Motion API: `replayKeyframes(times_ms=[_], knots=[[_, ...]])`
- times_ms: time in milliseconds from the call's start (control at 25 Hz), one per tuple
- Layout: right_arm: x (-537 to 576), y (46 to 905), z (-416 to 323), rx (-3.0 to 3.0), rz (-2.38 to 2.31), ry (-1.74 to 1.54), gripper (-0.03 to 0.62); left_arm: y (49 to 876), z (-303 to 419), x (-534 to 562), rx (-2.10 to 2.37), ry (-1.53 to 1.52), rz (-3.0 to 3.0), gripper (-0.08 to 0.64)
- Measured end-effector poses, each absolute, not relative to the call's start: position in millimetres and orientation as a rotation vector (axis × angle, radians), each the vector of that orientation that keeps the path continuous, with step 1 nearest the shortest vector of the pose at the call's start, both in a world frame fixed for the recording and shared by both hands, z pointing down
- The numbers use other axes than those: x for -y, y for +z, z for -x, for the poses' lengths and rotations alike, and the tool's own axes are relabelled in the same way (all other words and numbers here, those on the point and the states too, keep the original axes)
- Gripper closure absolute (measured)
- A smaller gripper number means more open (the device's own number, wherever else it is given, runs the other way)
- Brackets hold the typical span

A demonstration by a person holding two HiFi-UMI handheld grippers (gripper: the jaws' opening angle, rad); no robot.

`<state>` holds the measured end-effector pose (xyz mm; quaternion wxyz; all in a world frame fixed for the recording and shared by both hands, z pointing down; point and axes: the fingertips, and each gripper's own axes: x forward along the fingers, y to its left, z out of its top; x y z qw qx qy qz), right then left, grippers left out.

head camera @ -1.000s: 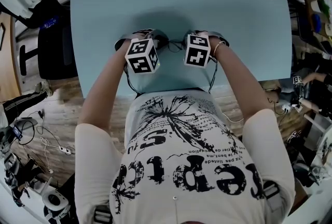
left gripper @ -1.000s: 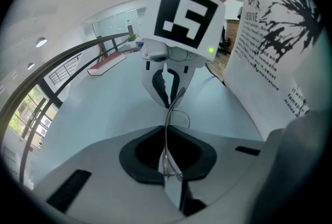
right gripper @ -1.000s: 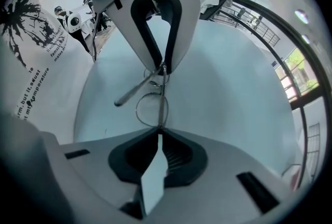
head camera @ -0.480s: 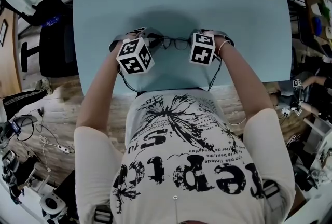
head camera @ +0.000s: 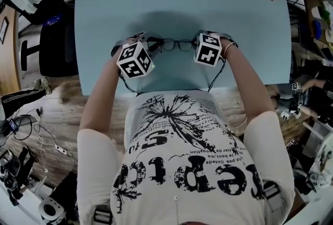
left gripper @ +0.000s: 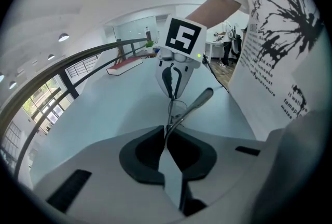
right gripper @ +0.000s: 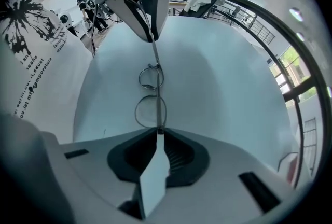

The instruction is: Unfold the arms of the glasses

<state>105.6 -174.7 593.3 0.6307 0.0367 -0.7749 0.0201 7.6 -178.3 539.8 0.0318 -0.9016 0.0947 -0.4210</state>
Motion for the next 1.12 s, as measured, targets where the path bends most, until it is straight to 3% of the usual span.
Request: replayKeyframes(times_ms=[120, 280, 800, 920, 1120], knots=[[170, 587, -98, 1.812, -0.053, 0.086, 0.453, 540, -7, 177, -0.281, -1.3, 2.795, 0.531], [170, 572, -64, 1.891, -0.045, 0.056, 0.449, 540, -7, 170, -0.249, -1.302, 2.815, 0.529], [172, 589, -12, 1.774, 0.106, -0.165, 0.509, 539, -5, 169, -0.215, -1.372, 2.836, 0.529], [173, 592, -10, 1.764, 0.093, -0.16, 0.559, 539, -3, 171, -0.221, -1.387, 2.84, 0.529], [172, 585, -11, 1.797, 0.076, -0.166, 0.563, 539, -2, 171, -0.251, -1.389, 2.842, 0.529]])
